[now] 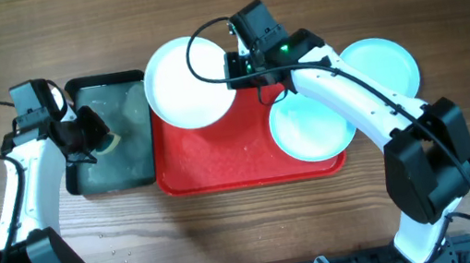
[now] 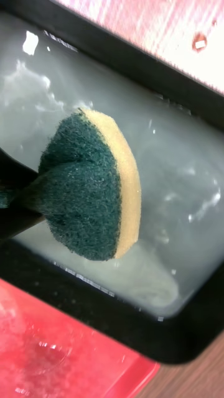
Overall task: Clean dirty plates on tray and stack at the side
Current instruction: 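Lift the white plate with the right gripper and tilt it over the basin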
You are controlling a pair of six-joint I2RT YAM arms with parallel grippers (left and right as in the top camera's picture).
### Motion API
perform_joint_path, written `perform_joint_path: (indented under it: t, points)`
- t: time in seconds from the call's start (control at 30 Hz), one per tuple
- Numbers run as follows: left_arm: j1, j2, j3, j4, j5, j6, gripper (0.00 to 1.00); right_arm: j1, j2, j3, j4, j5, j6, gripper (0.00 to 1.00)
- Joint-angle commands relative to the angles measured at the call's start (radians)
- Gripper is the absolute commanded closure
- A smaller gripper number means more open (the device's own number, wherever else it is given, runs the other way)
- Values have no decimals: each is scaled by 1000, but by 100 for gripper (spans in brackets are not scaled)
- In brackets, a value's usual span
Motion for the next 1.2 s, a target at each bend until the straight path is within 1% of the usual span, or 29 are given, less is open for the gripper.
perform_joint_path:
  t: [0.0, 0.23, 0.47, 0.57, 0.67, 0.7, 0.77, 0.8, 0.83, 0.9, 1.03, 1.17]
  points:
    - [-3, -20, -2, -3, -50, -34, 96, 27, -25, 29, 71, 30, 66, 96]
    - [-2, -20, -2, -8, -68, -38, 96, 114, -18, 29, 209, 146, 135, 96]
    - [-2, -20, -2, -11, -91, -38, 96, 158, 61, 40, 337, 174, 144, 96]
    - [16, -20, -2, -16, -138, -82, 96, 170, 112, 94, 351, 220, 142, 95]
    - [48, -21, -2, -16, -99, -90, 96, 205, 192, 171, 366, 284, 128, 95]
    - [69, -22, -2, -20, -72, -89, 96, 226, 224, 203, 383, 326, 102, 96]
    - [85, -25, -2, -25, -53, -89, 96, 241, 235, 218, 385, 376, 71, 96]
    - [98, -29, -2, -26, -28, -89, 96, 256, 235, 219, 400, 423, 23, 96]
    - [117, -37, -2, -26, 14, -82, 96, 277, 235, 228, 422, 467, -58, 95]
    - [138, -41, -2, -27, 61, -82, 96, 307, 235, 232, 449, 554, -153, 95]
    - [139, -41, -3, -31, 60, -82, 96, 354, 235, 232, 527, 665, -343, 95]
    - [139, -41, -3, -31, 49, -83, 96, 382, 235, 232, 667, 759, -564, 96]
